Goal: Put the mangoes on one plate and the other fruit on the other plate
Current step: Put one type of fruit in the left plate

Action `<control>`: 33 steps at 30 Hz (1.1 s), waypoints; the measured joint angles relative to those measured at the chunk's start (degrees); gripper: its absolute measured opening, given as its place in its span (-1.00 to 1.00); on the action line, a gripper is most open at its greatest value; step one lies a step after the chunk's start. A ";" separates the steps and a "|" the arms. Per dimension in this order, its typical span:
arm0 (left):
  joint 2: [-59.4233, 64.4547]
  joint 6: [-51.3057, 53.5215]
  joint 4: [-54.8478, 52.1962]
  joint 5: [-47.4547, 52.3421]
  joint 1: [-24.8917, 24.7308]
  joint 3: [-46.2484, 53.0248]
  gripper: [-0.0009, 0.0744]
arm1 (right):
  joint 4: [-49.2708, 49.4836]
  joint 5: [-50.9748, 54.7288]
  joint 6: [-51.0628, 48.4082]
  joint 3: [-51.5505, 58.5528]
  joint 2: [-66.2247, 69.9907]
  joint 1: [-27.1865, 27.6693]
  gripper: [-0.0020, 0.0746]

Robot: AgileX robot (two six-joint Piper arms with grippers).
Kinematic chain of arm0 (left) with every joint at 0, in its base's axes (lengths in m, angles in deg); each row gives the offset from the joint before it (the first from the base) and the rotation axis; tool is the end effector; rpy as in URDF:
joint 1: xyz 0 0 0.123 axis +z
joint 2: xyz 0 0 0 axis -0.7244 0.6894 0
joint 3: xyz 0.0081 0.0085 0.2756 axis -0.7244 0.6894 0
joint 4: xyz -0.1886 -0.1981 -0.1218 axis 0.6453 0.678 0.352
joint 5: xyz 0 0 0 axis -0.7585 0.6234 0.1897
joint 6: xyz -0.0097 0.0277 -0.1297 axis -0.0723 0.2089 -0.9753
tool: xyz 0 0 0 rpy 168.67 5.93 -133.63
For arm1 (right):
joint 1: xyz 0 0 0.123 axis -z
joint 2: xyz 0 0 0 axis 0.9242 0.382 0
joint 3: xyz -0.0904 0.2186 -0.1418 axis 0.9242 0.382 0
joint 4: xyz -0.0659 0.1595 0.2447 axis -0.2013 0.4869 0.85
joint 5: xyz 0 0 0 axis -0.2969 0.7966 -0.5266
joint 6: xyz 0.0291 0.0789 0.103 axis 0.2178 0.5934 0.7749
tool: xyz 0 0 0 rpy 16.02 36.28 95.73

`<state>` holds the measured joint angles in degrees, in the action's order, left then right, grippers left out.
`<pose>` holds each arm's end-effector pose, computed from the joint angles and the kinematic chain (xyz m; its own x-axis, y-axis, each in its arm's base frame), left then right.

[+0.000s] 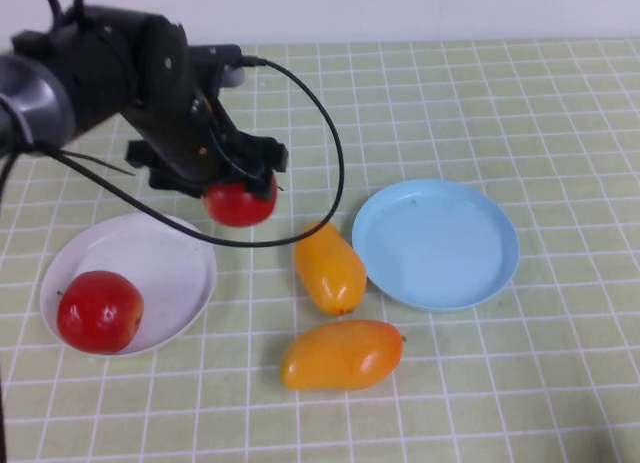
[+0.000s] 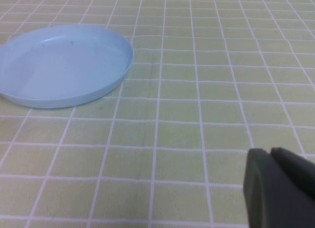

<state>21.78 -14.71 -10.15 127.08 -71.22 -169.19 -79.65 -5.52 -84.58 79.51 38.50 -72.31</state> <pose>0.4242 -0.1990 0.2109 -0.8860 0.1676 -0.4323 0.2392 0.9639 -0.1165 0.1503 0.0193 0.1603 -0.2734 -0.0128 -0.9618 -0.1290 0.9914 0.0235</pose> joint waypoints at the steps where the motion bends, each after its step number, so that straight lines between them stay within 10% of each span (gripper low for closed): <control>1: -0.56 0.00 -1.08 1.31 0.00 -0.32 0.55 | 0.00 0.11 0.00 0.00 0.00 0.00 -0.99; 9: -2.03 0.98 -9.66 13.70 1.53 0.56 0.55 | 0.00 0.11 0.00 0.00 0.00 0.00 -0.99; 33: -1.93 6.92 -12.18 7.90 3.78 5.95 0.80 | 0.00 0.11 0.00 0.00 0.00 0.00 -0.99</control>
<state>19.86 -7.78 -22.33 134.98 -67.44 -163.24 -79.65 -5.42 -84.58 79.51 38.50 -72.31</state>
